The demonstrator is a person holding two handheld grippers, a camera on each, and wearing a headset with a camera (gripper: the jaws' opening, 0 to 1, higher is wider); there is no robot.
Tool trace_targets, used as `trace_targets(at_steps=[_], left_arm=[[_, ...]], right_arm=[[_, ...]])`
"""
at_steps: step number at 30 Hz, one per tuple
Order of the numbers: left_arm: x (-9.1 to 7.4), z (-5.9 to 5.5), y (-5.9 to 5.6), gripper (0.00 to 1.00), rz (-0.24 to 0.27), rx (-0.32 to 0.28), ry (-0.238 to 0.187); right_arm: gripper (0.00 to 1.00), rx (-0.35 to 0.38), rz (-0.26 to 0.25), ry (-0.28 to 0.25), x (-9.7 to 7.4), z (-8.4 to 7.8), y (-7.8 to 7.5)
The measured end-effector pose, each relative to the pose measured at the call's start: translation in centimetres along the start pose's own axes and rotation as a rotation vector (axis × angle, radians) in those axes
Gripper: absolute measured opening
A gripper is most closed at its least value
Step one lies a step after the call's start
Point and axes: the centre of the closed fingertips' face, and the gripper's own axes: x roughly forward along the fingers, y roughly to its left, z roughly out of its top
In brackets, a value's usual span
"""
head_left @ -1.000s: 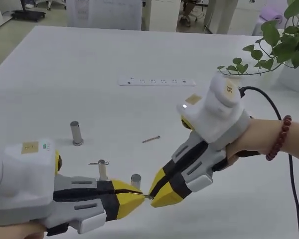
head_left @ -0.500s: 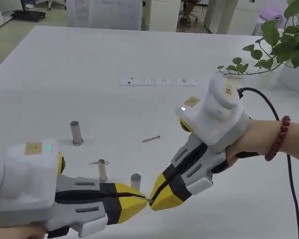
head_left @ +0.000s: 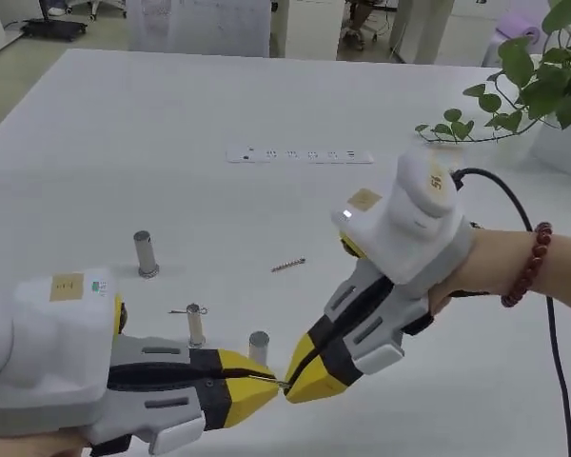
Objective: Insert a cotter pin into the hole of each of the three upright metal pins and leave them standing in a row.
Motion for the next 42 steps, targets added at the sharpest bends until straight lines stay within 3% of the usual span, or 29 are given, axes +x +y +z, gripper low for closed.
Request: trace_targets(at_steps=[5,16,25,34,42], left_arm=[[-0.1,0.2,0.7,0.05,0.043,-0.005,-0.017],[-0.5,0.3,1.8,0.24,0.114,-0.007,-0.033],[-0.8,0.8,2.8,0.31,0.176,-0.001,-0.077],[-1.1,0.5,4.1,0.35,0.243,0.0,-0.083],[-1.0,-0.4,5.4,0.38,0.301,-0.007,-0.071]], right_arm=[[0.03,0.002,-0.021,0.012,-0.1,0.0,-0.4],[0.03,0.035,-0.058,0.052,-0.7,-0.4,-1.2],[0.03,0.031,-0.101,0.082,-1.3,-1.0,-2.2],[0.03,0.029,-0.135,0.113,-1.8,-1.6,-3.2],[0.03,0.004,-0.184,0.163,-2.3,-2.4,-4.6]])
